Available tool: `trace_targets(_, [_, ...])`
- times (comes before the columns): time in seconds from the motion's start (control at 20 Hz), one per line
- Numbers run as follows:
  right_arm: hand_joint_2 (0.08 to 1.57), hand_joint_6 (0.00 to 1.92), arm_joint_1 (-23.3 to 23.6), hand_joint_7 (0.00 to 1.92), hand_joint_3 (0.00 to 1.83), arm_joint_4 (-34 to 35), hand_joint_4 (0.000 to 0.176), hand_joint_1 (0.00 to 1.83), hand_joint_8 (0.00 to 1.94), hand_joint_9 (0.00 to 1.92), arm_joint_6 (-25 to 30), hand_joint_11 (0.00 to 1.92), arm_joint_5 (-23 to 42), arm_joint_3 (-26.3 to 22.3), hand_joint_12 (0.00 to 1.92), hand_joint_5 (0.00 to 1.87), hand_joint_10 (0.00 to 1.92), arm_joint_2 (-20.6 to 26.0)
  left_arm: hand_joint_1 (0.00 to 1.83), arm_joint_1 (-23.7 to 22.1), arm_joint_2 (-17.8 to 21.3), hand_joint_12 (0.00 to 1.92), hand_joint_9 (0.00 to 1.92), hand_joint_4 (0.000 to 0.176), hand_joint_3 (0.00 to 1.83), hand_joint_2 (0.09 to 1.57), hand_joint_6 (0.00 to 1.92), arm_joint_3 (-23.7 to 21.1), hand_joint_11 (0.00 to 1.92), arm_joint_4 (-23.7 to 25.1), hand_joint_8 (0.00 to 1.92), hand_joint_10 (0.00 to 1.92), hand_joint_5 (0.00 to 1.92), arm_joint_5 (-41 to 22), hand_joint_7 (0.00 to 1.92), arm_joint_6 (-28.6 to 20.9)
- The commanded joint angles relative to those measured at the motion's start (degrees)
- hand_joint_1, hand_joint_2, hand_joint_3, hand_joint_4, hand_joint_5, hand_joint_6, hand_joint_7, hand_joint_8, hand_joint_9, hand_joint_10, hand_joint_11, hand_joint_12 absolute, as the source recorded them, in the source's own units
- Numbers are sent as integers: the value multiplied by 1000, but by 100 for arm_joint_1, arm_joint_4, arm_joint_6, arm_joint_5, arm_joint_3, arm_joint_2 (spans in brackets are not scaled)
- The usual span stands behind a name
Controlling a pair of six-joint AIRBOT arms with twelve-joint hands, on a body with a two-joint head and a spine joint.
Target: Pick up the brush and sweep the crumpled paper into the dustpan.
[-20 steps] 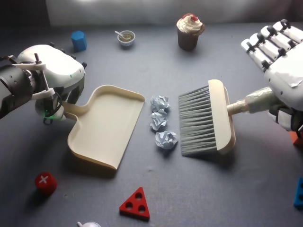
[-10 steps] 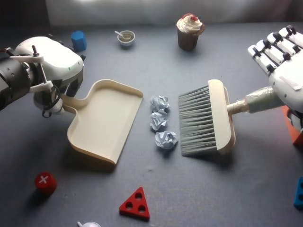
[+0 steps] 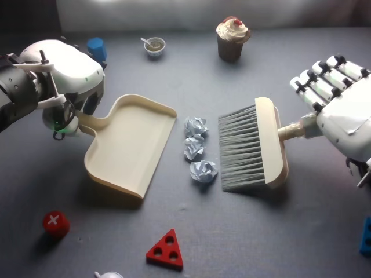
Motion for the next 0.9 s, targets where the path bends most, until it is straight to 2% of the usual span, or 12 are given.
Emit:
trace_targets(0.0, [925, 0, -3, 0, 0, -411, 0, 1186, 0, 20, -33, 133, -564, 41, 20, 0, 7, 41, 1262, -52, 75, 487, 1110, 0, 1, 1059, 976, 7, 858, 188, 511, 0, 1075, 413, 1170, 46])
trace_targets(0.25, [908, 0, -5, 0, 0, -414, 0, 1268, 0, 7, -13, 114, -710, 252, 8, 0, 2, -146, 1265, -63, 76, 507, 1138, 0, 0, 1058, 997, 8, 873, 189, 464, 7, 1067, 409, 1193, 47])
trace_targets(0.7, [888, 10, -6, 0, 0, -319, 0, 1291, 0, 0, 8, 80, -1024, 498, 8, 37, 0, -557, 1263, -95, 92, 494, 1162, 0, 1, 1051, 995, 19, 928, 191, 383, 2, 1054, 405, 1251, 52])
trace_targets(0.75, [896, 8, -6, 0, 0, -279, 0, 1250, 0, 0, 7, 102, -1044, 537, 17, 39, 0, -603, 1260, -97, 94, 477, 1162, 0, 0, 1057, 1011, 19, 935, 193, 414, 0, 1040, 405, 1236, 53])
trace_targets(0.85, [893, 4, -6, 0, 0, -261, 0, 1287, 0, 0, 8, 95, -1078, 604, 13, 35, 0, -671, 1259, -98, 95, 459, 1158, 0, 3, 1059, 1019, 20, 953, 196, 457, 1, 1041, 405, 1208, 53])
